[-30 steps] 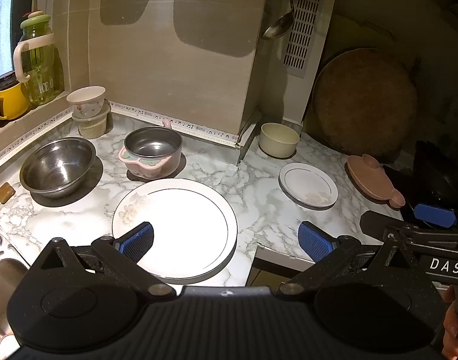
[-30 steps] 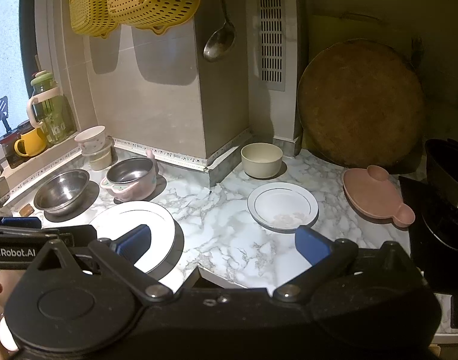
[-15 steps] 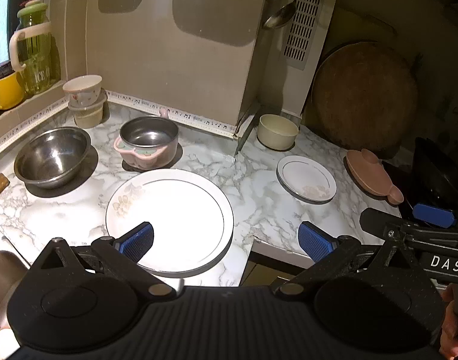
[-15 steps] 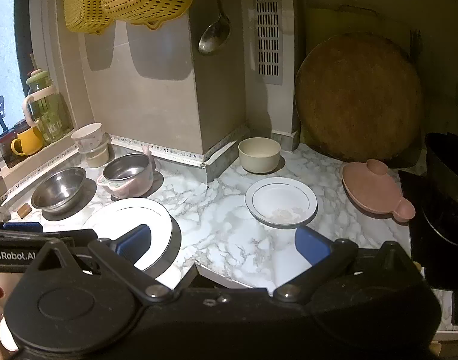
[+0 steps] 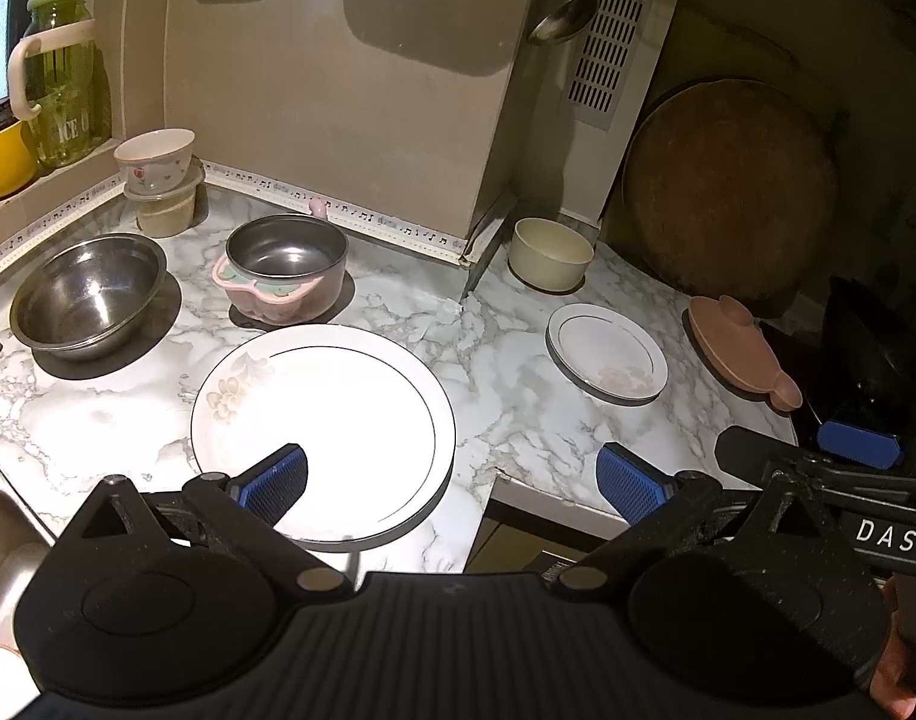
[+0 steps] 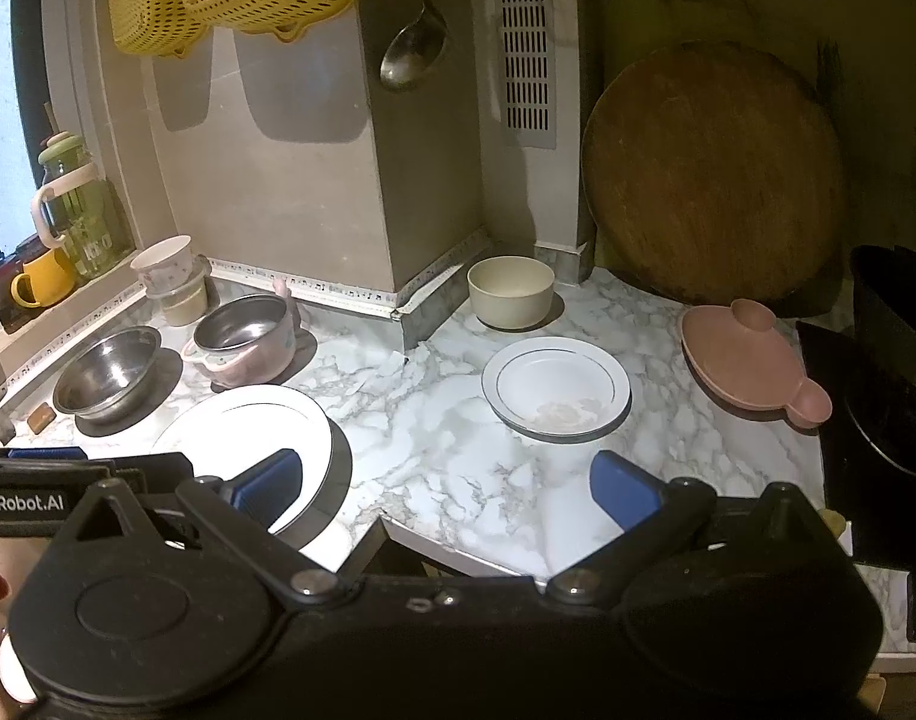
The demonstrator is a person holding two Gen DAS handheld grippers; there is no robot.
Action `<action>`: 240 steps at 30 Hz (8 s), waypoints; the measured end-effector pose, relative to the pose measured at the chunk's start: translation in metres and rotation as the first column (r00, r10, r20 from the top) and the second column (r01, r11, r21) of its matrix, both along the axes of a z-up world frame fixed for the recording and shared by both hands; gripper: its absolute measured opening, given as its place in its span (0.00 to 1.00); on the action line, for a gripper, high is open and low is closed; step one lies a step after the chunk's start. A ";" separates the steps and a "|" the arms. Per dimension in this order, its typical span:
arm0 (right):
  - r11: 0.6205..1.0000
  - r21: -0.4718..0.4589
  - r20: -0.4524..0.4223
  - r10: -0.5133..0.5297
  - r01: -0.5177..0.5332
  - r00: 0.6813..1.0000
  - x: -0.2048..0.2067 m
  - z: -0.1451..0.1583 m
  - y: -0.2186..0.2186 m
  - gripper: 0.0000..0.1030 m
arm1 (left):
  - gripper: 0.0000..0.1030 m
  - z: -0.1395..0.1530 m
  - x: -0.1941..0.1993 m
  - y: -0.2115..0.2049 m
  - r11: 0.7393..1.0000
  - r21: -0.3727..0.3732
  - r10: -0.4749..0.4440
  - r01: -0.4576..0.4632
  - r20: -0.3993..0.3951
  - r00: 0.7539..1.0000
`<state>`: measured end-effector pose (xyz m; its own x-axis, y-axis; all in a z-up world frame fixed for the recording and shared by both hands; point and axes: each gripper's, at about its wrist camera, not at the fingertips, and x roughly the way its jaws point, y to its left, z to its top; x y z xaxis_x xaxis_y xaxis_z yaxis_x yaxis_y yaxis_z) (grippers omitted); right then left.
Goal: Organize plates and bowls
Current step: 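Move both grippers toward the small white rimmed plate, then close both grippers on the rim of the small white plate, then lift the small white plate with both grippers toward the large white plate, then lower the small white plate onto the large white plate with both grippers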
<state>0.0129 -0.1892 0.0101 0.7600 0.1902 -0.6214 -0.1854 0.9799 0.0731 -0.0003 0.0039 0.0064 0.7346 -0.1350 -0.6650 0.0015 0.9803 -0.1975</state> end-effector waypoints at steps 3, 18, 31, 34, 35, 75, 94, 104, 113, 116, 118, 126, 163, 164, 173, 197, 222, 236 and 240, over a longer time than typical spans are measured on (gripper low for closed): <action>1.000 0.000 -0.003 0.000 0.000 1.000 0.004 -0.002 -0.001 1.00 | 1.00 -0.001 0.003 -0.001 1.000 -0.003 0.001 -0.001 -0.002 1.000; 1.000 0.006 -0.020 0.010 -0.010 1.000 0.022 -0.007 0.002 1.00 | 1.00 -0.004 0.018 -0.001 1.000 -0.001 0.013 -0.013 -0.021 1.000; 1.000 0.004 0.021 -0.011 0.011 1.000 0.043 -0.010 -0.011 1.00 | 1.00 -0.006 0.042 -0.010 1.000 0.018 -0.010 0.010 0.026 1.000; 1.000 0.015 0.015 -0.006 0.006 1.000 0.057 -0.013 -0.024 1.00 | 1.00 -0.008 0.057 -0.021 0.999 0.034 -0.033 0.032 0.049 0.998; 1.000 0.009 0.012 -0.007 0.007 1.000 0.062 -0.015 -0.027 1.00 | 1.00 -0.009 0.063 -0.025 0.998 0.039 -0.042 0.040 0.051 0.998; 0.993 0.119 -0.337 0.039 0.002 0.941 0.284 -0.147 -0.148 0.46 | 0.51 -0.137 0.292 -0.127 0.986 -0.113 -0.147 0.120 -0.271 0.951; 0.978 0.207 -0.393 0.046 0.040 0.918 0.297 -0.159 -0.162 0.15 | 0.16 -0.148 0.307 -0.120 0.981 -0.153 -0.156 0.117 -0.279 0.947; 0.983 0.184 -0.384 0.044 0.029 0.922 0.295 -0.157 -0.157 0.14 | 0.16 -0.149 0.310 -0.117 0.980 -0.161 -0.158 0.117 -0.270 0.950; 0.985 0.174 -0.375 0.049 0.019 0.926 0.288 -0.154 -0.152 0.12 | 0.13 -0.148 0.301 -0.114 0.983 -0.144 -0.146 0.111 -0.268 0.952; 0.985 0.173 -0.363 0.059 0.005 0.930 0.285 -0.149 -0.149 0.11 | 0.13 -0.147 0.296 -0.110 0.984 -0.150 -0.135 0.096 -0.270 0.953; 0.985 0.172 -0.356 0.066 -0.004 0.932 0.282 -0.145 -0.147 0.11 | 0.13 -0.146 0.292 -0.107 0.984 -0.157 -0.128 0.087 -0.272 0.954; 0.981 0.189 -0.346 0.095 -0.030 0.933 0.275 -0.133 -0.132 0.10 | 0.13 -0.134 0.274 -0.091 0.985 -0.159 -0.100 0.059 -0.264 0.959; 0.937 0.242 -0.361 0.326 -0.250 0.874 0.245 -0.096 0.016 0.10 | 0.13 -0.078 0.175 0.042 0.972 -0.115 0.167 -0.204 -0.267 0.949; 0.935 0.243 -0.362 0.334 -0.257 0.870 0.244 -0.095 0.020 0.10 | 0.13 -0.077 0.171 0.046 0.971 -0.113 0.175 -0.212 -0.267 0.948; 0.910 0.238 -0.375 0.409 -0.340 0.832 0.231 -0.096 0.066 0.10 | 0.13 -0.078 0.137 0.081 0.954 -0.106 0.243 -0.282 -0.280 0.929; 0.891 0.165 -0.459 0.448 -0.422 0.767 0.195 -0.120 0.120 0.11 | 0.13 -0.106 0.096 0.121 0.934 -0.091 0.289 -0.345 -0.374 0.881; 0.903 0.166 -0.495 0.423 -0.396 0.759 0.204 -0.133 0.126 0.12 | 0.13 -0.117 0.108 0.122 0.948 -0.049 0.267 -0.314 -0.410 0.872; 0.903 0.193 -0.507 0.427 -0.384 0.749 0.207 -0.133 0.121 0.10 | 0.13 -0.118 0.113 0.128 0.959 -0.068 0.219 -0.276 -0.444 0.869; 0.903 0.212 -0.513 0.427 -0.373 0.744 0.206 -0.132 0.114 0.09 | 0.14 -0.121 0.114 0.129 0.960 -0.083 0.204 -0.267 -0.447 0.871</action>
